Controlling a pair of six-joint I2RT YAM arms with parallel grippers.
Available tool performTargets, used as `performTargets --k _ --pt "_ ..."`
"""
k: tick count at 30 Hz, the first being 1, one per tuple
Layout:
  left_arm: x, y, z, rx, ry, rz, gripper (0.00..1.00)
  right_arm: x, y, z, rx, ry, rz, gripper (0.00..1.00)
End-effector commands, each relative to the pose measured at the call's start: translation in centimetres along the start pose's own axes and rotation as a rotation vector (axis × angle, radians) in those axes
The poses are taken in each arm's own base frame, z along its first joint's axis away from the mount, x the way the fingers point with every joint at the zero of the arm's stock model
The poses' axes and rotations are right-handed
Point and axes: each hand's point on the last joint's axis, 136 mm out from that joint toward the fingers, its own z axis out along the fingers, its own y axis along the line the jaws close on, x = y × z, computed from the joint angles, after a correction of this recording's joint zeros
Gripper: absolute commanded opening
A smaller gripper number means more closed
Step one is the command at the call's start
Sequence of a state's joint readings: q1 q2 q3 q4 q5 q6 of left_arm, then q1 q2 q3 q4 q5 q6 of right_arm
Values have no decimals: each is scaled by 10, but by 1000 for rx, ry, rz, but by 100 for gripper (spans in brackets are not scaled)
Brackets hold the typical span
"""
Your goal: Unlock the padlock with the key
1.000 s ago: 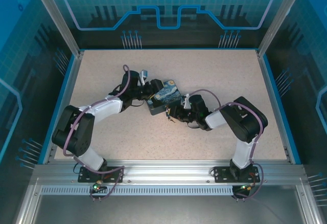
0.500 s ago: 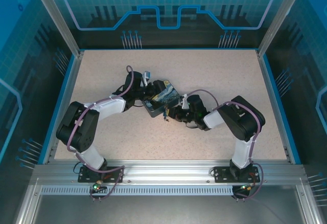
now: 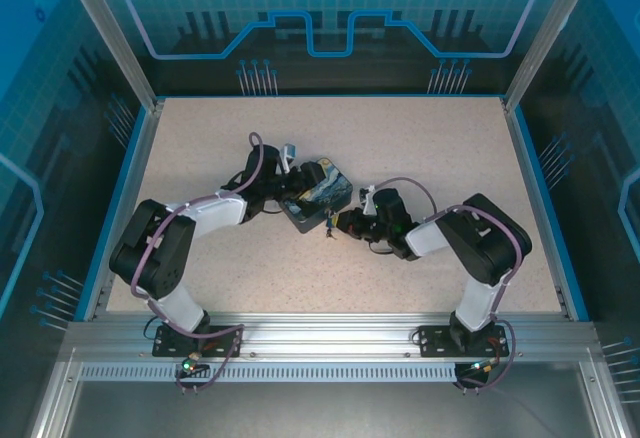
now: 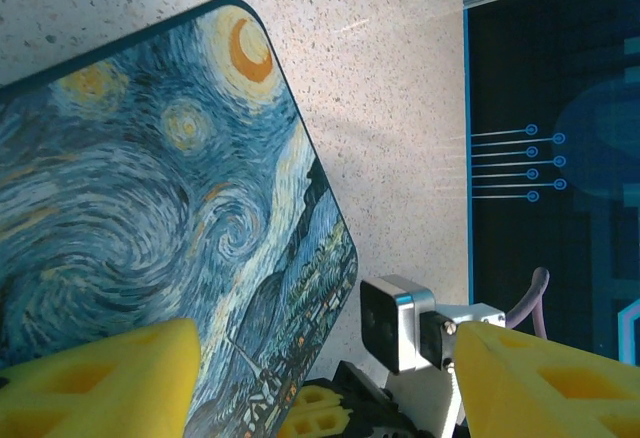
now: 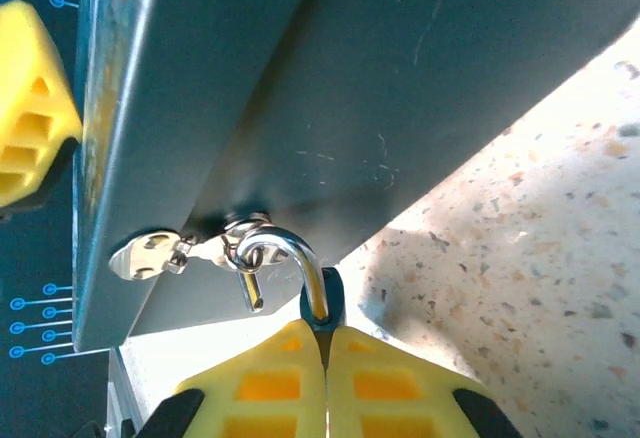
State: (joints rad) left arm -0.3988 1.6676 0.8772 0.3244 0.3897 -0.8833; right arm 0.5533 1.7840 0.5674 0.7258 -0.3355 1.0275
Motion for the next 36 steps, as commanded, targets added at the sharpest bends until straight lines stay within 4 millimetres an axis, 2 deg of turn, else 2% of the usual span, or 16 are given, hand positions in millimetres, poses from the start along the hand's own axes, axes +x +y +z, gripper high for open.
performTargets --k 1,6,16,20,24,29,33,36 --pt "18 23 0 -71 34 -10 69 -8 -16 -7 85 -34 65 6" --pt "38 16 5 -70 64 7 69 -15 -18 -11 119 -67 135 5" --pt "53 36 7 -132 79 8 69 -47 -17 -35 166 -176 142 4" --pt "54 37 8 -136 78 11 70 -58 -17 -40 205 -203 124 4" --pt "41 39 0 -154 58 26 71 -68 -15 -65 276 -240 8 4" --pt "18 44 -10 -166 29 28 71 -53 -1 -102 299 -156 -174 4" --pt "5 38 -12 -140 20 36 72 -18 13 -122 248 -14 -206 4" --pt "-7 18 -14 -90 10 74 75 10 23 -131 190 89 -179 4"
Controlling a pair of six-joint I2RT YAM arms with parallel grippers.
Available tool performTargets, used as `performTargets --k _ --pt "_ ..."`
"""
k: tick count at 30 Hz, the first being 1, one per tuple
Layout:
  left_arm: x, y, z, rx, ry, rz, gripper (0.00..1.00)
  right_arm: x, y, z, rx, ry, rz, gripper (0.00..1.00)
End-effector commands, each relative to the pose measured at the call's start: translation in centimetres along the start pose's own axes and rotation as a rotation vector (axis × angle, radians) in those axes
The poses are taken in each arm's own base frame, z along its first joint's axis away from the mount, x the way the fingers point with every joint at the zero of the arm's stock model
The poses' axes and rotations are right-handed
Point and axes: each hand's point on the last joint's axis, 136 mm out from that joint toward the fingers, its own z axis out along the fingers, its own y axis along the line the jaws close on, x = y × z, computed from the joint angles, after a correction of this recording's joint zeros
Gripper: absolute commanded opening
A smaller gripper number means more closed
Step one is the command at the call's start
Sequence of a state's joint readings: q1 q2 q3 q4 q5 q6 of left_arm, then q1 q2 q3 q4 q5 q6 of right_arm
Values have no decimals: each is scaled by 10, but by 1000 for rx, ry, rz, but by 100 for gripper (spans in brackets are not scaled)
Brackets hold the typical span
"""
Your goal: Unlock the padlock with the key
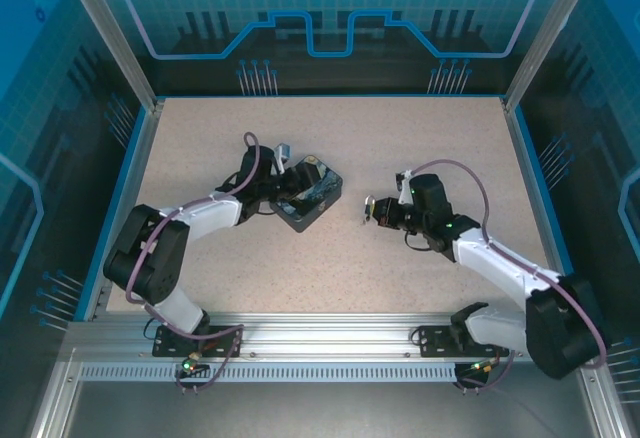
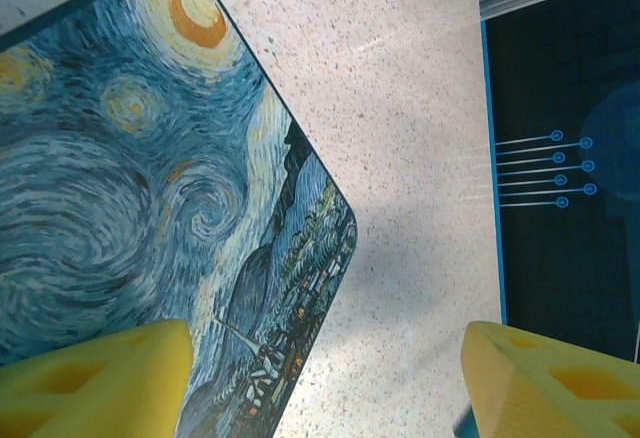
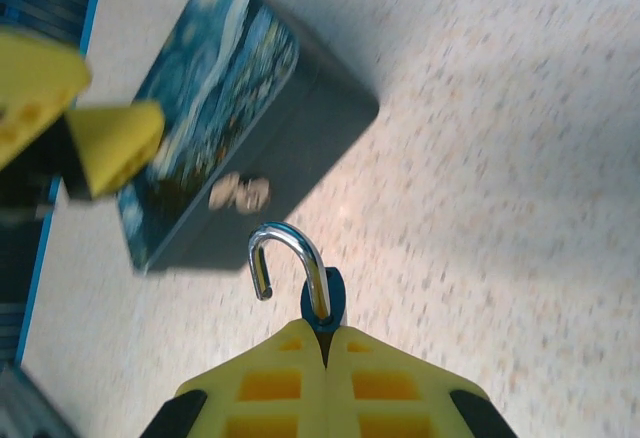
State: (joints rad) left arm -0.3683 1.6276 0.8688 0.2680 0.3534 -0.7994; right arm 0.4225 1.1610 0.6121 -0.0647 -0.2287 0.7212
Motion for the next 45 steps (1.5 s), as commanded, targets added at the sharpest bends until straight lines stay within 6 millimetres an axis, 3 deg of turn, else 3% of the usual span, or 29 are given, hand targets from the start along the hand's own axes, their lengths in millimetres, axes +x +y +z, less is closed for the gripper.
performTargets --k 1,6,10,13,16,20,24,26,28,32,37,40,45 --pt "0 0 -3 -23 42 34 78 48 7 -16 -61 214 3 4" --pt "-28 -40 -35 39 -56 135 98 76 20 -19 -139 311 77 4" --pt "-41 -57 -72 44 -144 213 99 98 21 -1 -157 422 95 5" --pt "-45 -57 -99 30 -209 229 99 104 15 18 -144 449 117 4" --pt "-45 -49 -122 3 -261 219 99 99 11 37 -140 425 140 5" --pt "-42 -41 -142 -26 -294 216 99 99 -2 56 -103 453 155 5" --pt "-38 -36 -156 -61 -302 239 99 90 -21 63 -67 434 173 7" --pt "-36 -34 -161 -77 -305 243 99 90 -26 65 -52 452 159 12" --pt "-36 -32 -166 -93 -315 247 99 90 -29 66 -39 464 145 24" --pt "-39 -30 -175 -117 -347 250 99 81 -35 58 -2 421 123 41" --pt "-50 -25 -194 -181 -424 259 99 51 -40 29 106 309 -4 56" --pt "-59 -9 -212 -283 -509 265 99 22 -44 1 211 195 -117 66" --pt "-75 33 -244 -519 -698 317 99 -35 -58 -49 386 -49 -250 92"
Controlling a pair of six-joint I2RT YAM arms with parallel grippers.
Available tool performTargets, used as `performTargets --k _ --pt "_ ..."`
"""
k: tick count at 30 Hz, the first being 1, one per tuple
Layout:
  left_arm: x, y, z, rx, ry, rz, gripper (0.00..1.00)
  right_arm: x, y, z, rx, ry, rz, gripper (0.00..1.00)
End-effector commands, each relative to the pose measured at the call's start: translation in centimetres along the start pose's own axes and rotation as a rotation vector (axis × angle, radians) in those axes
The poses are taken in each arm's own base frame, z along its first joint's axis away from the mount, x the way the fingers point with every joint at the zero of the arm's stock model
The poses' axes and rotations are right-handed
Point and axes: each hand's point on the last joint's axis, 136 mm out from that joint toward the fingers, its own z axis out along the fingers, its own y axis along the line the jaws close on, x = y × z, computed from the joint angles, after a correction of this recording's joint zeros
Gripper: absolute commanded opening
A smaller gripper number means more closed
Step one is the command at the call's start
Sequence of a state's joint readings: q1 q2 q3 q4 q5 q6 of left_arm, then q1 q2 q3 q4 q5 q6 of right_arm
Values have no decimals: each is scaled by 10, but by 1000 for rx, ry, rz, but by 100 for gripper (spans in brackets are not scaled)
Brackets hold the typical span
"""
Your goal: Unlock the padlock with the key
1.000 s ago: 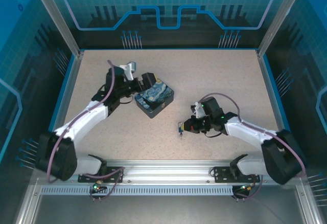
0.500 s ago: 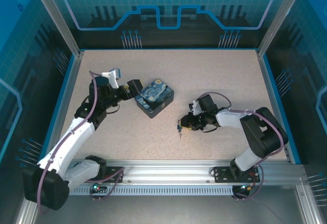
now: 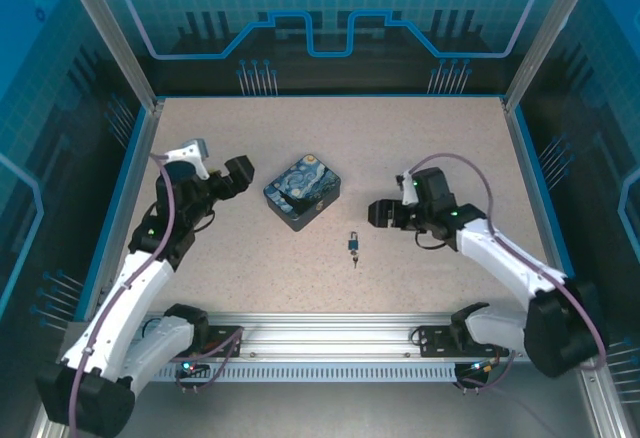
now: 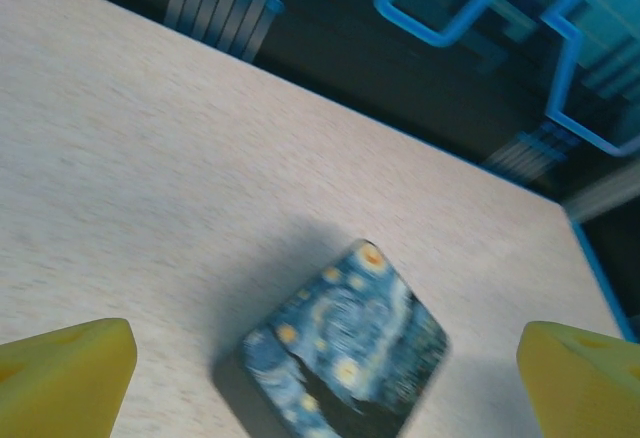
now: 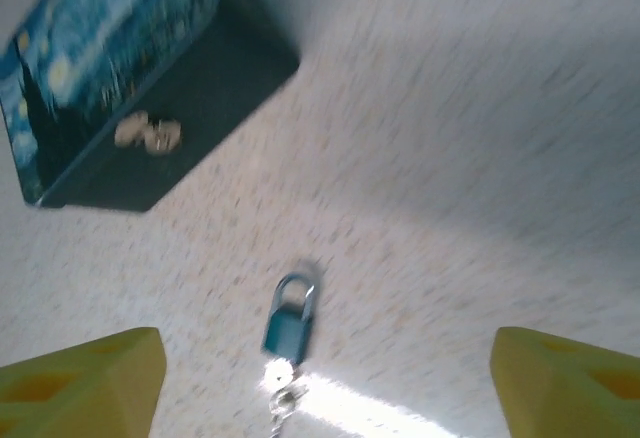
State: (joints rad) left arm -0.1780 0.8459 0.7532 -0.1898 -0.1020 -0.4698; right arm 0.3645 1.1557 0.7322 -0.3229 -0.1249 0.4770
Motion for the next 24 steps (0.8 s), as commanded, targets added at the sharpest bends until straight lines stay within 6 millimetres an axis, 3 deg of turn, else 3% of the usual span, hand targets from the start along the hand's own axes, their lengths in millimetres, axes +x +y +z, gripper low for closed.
performTargets --k 1,5,11,14,19,24 --pt "-10 49 -2 -224 -138 118 99 -24 -49 -31 259 -120 -82 99" --pt "0 76 8 -298 -209 228 99 -52 -92 -54 430 -297 -126 100" --pt "28 109 26 -367 -185 302 99 -60 -147 -37 503 -458 -187 100" --pt "41 120 38 -351 -153 329 99 -66 -149 -21 437 -529 -215 100" --pt "67 125 61 -281 -73 380 99 -82 -133 -2 333 -581 -330 100" --pt "72 111 81 -155 -67 419 99 -76 -141 17 312 -607 -349 100"
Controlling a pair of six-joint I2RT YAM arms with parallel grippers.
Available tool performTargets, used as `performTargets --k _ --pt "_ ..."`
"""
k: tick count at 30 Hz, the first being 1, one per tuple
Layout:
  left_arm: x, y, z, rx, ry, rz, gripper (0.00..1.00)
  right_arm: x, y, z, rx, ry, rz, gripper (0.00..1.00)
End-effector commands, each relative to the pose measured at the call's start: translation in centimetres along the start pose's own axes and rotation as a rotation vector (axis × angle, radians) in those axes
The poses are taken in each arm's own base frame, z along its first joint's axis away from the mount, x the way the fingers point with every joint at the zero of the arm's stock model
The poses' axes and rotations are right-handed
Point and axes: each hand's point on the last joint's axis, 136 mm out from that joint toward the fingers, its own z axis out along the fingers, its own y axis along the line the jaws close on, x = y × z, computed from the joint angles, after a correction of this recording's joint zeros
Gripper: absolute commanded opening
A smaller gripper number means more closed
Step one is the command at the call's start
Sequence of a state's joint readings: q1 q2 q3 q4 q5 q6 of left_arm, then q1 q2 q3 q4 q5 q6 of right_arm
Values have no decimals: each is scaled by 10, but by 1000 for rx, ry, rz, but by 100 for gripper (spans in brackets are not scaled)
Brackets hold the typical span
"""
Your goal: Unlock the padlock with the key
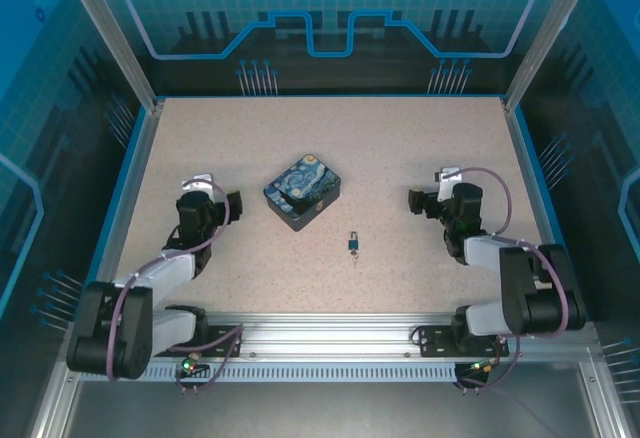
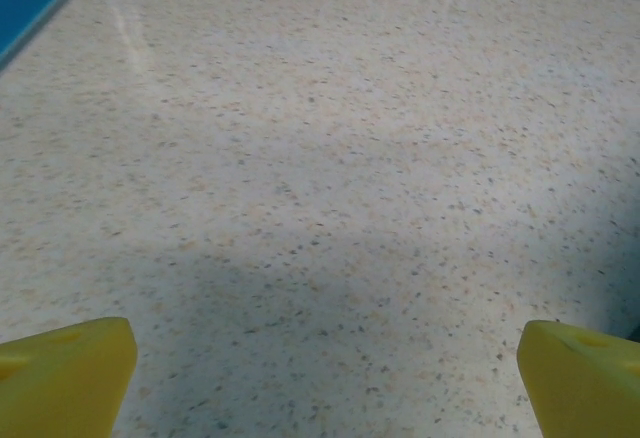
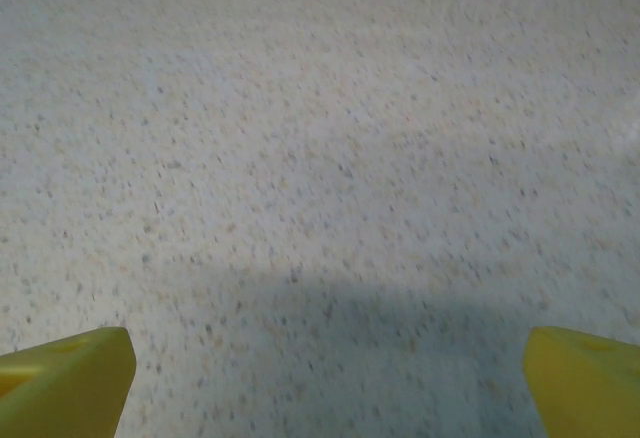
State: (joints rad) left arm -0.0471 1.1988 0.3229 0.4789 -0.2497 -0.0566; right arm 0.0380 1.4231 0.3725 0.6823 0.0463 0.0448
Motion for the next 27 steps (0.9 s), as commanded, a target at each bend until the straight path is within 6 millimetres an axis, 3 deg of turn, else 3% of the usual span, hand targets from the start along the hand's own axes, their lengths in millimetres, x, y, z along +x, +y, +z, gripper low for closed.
performTargets --k 1,7,10,27 --pt "-28 -24 4 144 -129 48 99 -19 2 3 -31 -133 -40 100" --pt "-28 -50 25 286 -155 99 99 -19 2 14 -25 -59 -41 100" --pt "-15 -38 37 261 -150 58 99 -18 2 14 -24 -54 -41 100" --pt "-20 -27 46 224 -117 13 99 -18 5 16 -1 -48 -66 100"
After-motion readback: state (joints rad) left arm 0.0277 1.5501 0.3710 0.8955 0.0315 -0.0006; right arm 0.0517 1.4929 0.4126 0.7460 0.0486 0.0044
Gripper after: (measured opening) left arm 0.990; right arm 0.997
